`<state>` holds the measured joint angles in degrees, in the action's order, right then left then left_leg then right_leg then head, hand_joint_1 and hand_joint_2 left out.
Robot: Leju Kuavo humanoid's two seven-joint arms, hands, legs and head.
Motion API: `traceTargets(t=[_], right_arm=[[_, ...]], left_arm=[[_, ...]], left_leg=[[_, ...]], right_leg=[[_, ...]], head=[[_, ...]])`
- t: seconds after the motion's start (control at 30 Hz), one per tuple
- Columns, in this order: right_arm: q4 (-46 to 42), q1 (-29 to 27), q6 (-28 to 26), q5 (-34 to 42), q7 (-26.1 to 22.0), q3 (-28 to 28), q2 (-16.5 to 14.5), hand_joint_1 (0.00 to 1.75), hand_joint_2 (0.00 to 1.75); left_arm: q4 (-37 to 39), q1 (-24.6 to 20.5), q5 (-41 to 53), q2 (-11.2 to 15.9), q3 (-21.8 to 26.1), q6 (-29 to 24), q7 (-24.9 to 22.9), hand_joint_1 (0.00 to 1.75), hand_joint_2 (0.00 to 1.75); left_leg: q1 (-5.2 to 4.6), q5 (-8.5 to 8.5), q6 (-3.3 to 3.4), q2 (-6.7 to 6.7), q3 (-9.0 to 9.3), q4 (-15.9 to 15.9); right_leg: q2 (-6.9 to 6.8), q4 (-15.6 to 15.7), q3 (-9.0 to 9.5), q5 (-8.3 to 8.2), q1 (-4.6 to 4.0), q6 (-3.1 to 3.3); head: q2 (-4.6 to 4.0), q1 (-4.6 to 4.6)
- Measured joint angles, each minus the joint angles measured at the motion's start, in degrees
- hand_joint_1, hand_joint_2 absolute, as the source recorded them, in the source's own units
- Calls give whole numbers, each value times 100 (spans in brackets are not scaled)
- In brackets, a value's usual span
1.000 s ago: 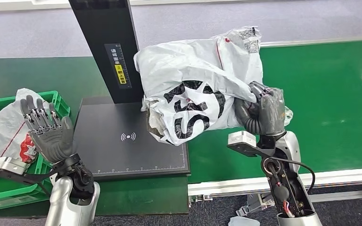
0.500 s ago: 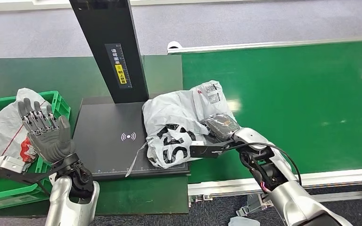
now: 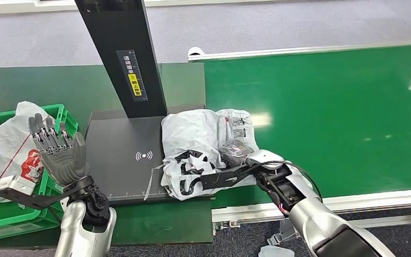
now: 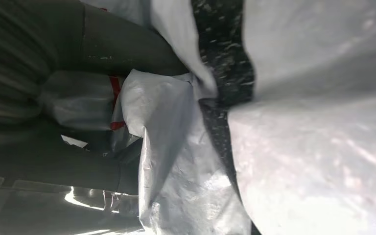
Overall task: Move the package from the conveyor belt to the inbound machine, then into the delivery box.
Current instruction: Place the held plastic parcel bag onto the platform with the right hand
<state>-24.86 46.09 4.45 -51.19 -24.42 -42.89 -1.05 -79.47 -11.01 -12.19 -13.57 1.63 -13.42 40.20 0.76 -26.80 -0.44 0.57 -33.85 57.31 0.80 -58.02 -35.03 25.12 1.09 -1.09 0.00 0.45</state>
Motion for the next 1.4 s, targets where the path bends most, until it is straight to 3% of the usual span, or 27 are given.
traceTargets(t=[0.27,0.83,1.17,1.4], right_arm=[[172,87,-37,0,-21,-90,-170,175,175],[281,131,-165,16,-125,-160,-232,175,175],[178,129,-2480,144,-560,-215,-774,175,175],[-217,134,-4334,-503,-347,138,-890,175,175]], left_arm=[[0,1,3,0,-3,0,0,0,175],[0,1,5,0,-3,0,0,0,175],[-5,7,-8,-81,-12,113,0,0,175],[36,-80,-16,-103,-192,567,0,0,175]], left_leg=[[1,-5,-7,-24,8,0],[3,-5,-8,-27,11,-1],[12,-5,-9,-26,7,-1],[3,-4,-8,-18,0,2]], right_leg=[[24,0,0,-1,-1,2],[28,-1,1,-3,-3,4],[29,-4,-6,-4,-10,9],[20,-3,-5,-5,-2,7]], head=[[0,1],[0,1],[0,1],[0,2]])
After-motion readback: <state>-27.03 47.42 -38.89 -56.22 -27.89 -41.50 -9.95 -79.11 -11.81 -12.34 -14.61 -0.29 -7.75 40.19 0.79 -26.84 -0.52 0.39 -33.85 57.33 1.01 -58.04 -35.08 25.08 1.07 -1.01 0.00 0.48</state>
